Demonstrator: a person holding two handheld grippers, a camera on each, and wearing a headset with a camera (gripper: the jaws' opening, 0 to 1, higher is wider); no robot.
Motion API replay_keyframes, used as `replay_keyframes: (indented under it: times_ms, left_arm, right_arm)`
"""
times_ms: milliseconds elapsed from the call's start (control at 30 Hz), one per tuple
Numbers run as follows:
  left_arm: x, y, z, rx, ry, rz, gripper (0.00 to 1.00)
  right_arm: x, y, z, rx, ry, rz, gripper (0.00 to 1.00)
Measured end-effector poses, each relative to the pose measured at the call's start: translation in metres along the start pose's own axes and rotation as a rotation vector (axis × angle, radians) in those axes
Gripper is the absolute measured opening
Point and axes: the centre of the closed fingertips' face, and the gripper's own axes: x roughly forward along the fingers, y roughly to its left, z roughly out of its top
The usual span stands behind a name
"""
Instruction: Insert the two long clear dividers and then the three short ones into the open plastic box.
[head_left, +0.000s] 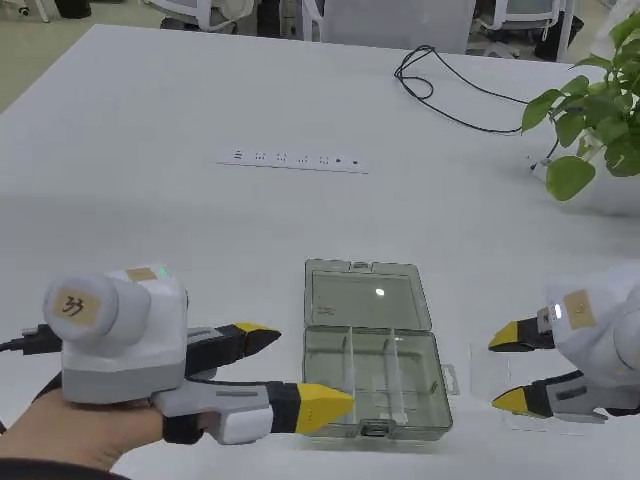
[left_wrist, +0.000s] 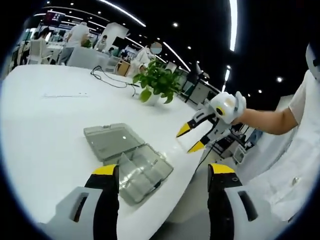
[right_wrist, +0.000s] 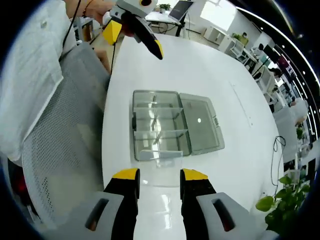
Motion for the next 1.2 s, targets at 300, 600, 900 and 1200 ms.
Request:
replay_keyframes:
  times_ms: [300, 600, 900, 1200]
  left_arm:
    - [0.020, -0.026, 0.008, -0.149, -0.007, -0.083, 0.65]
    - [0.039, -0.046, 0.006, -0.270, 0.005, -0.160, 0.44]
    - [0.044, -0.053, 0.005, -0.324, 0.005, -0.196, 0.19]
    - [0.044, -0.057, 0.002, -0.332, 0.016, -0.217, 0.03]
  right_arm:
    - [-0.018, 0.010, 0.061, -0.052, -0.078, -0.042, 0.33]
    - [-0.025, 0.017, 0.098, -0.124, -0.094, -0.063, 0.33]
    - [-0.026, 0.021, 0.111, -0.169, -0.087, -0.069, 0.33]
    - [-0.026, 0.023, 0.110, -0.203, -0.064, -0.066, 0.33]
